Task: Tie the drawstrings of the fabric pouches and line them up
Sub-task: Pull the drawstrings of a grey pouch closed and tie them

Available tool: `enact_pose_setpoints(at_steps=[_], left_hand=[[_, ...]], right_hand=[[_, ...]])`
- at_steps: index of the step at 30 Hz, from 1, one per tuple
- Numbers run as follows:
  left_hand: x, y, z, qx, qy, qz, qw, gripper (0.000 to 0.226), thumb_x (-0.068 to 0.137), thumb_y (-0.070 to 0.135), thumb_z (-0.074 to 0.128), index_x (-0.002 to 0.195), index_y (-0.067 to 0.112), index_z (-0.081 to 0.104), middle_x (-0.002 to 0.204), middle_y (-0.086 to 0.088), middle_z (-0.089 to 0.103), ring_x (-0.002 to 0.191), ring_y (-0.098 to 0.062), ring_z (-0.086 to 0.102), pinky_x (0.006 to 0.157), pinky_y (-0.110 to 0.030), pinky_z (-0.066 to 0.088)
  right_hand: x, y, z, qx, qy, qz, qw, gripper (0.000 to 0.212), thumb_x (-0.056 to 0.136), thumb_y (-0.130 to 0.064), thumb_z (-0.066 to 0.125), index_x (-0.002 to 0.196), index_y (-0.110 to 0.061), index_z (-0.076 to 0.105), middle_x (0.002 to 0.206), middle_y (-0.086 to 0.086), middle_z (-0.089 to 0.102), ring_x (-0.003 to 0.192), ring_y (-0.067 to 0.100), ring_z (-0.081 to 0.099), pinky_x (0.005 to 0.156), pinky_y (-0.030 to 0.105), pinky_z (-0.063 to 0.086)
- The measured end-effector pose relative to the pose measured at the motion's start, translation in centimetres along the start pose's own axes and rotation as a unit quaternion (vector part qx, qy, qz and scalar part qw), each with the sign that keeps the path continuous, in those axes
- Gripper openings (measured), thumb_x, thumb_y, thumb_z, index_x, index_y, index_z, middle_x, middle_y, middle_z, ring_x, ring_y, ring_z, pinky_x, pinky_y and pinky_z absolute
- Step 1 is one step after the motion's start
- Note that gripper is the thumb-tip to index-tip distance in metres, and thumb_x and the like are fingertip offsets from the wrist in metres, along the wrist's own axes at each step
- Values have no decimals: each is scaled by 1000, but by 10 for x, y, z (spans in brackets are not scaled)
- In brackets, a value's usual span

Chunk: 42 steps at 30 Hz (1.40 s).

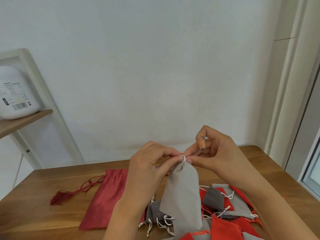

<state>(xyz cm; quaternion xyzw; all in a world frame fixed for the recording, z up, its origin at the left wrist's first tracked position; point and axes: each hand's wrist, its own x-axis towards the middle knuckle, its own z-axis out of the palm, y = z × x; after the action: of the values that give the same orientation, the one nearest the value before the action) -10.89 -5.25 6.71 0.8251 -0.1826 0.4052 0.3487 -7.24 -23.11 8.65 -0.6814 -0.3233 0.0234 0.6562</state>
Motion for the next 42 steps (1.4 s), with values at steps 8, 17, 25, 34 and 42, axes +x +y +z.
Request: enact_pose_setpoints(at_steps=[8, 17, 25, 34, 42], left_hand=[[1, 4, -1, -7, -14, -24, 1000, 13, 76, 42, 66, 74, 29, 71, 86, 15, 66, 76, 4, 58, 69, -4, 40], [2, -2, -13, 61, -62, -12, 996, 16, 83, 43, 59, 76, 29, 64, 76, 20, 60, 81, 4, 53, 73, -4, 35], [0, 0, -7, 27, -83, -42, 995, 15, 84, 45, 55, 79, 31, 60, 88, 16, 60, 83, -1, 54, 73, -7, 38], [2, 3, -13, 15, -82, -64, 995, 16, 87, 45, 51, 84, 32, 59, 92, 18, 60, 90, -4, 57, 76, -8, 38], [-1, 5, -14, 41, -94, -50, 994, 23, 91, 42, 47, 87, 23, 59, 92, 15, 57, 89, -5, 54, 77, -8, 36]], right_hand=[[-3, -1, -1, -49, 7, -36, 998, 41, 76, 8, 73, 72, -6, 36, 76, 10, 71, 67, 14, 63, 65, 17, 49], [-1, 6, -6, -193, 20, -61, 979, 37, 73, 2, 66, 67, -21, 38, 73, 1, 60, 70, 17, 51, 66, 24, 43], [2, 12, -5, -116, 18, -43, 992, 30, 73, -4, 63, 69, -16, 36, 70, -3, 50, 66, 11, 40, 63, 21, 38], [7, 22, -3, -16, -34, -20, 999, 33, 81, 14, 55, 74, -12, 35, 76, 5, 51, 71, 18, 40, 66, 23, 39], [5, 24, -1, -56, -52, -29, 997, 37, 87, 1, 63, 72, -18, 34, 76, 2, 53, 70, 12, 40, 65, 22, 37]])
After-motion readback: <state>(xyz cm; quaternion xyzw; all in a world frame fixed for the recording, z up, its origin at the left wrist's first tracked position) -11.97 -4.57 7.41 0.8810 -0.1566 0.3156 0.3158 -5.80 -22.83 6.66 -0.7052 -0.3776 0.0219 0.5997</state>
